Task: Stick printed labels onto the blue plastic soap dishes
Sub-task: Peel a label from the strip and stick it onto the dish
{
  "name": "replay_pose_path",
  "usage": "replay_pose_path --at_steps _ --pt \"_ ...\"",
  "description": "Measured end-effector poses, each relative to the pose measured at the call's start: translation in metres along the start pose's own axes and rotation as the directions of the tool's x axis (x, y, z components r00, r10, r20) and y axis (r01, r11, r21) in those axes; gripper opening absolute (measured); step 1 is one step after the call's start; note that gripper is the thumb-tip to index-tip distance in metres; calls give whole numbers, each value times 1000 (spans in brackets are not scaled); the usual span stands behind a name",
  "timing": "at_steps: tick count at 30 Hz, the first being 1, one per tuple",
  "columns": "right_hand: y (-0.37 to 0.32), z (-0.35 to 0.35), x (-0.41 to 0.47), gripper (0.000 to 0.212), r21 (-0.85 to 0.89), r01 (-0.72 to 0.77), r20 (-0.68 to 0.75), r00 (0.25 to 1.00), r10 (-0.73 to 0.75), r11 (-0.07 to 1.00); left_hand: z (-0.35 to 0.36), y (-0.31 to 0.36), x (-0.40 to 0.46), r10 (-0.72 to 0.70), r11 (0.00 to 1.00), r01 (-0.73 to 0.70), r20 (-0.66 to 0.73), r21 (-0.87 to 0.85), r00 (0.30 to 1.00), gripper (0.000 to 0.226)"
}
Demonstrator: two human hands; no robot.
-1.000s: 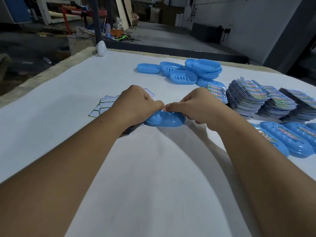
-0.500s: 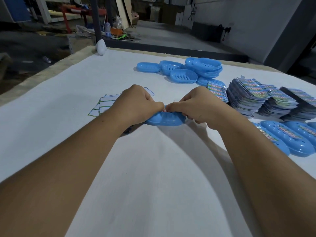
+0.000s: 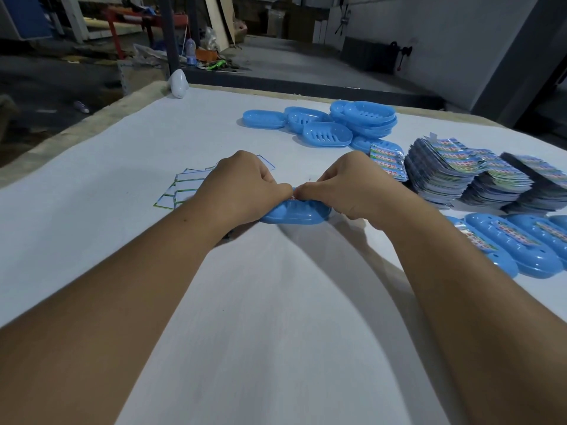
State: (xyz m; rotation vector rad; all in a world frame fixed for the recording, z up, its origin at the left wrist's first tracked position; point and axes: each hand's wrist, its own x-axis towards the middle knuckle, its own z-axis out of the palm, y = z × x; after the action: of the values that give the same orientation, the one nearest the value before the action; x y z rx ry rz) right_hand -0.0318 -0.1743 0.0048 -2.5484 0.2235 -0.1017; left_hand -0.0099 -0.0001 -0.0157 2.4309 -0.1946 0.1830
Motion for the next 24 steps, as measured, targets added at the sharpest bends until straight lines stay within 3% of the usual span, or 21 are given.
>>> replay_pose_path --at_steps 5,12,18,21,24 --pt "1 1 0 59 -76 26 -28 999 -28 997 1 1 -2 38 998 -36 -26 45 999 38" --pt "6 -1 3 55 -12 -24 46 999 24 1000 -1 1 -2 53 996 -51 -17 72 998 38" --pt "12 -1 6 53 112 -58 100 994 46 992 -2 -1 0 17 1000 -17 -6 -8 1000 35" --pt "15 -1 9 49 209 -47 26 999 43 977 -4 -4 1 -35 993 32 -24 -117 999 33" --pt "16 -1 10 40 285 66 -122 992 -32 956 -5 -8 4 -56 976 32 -110 -214 992 31"
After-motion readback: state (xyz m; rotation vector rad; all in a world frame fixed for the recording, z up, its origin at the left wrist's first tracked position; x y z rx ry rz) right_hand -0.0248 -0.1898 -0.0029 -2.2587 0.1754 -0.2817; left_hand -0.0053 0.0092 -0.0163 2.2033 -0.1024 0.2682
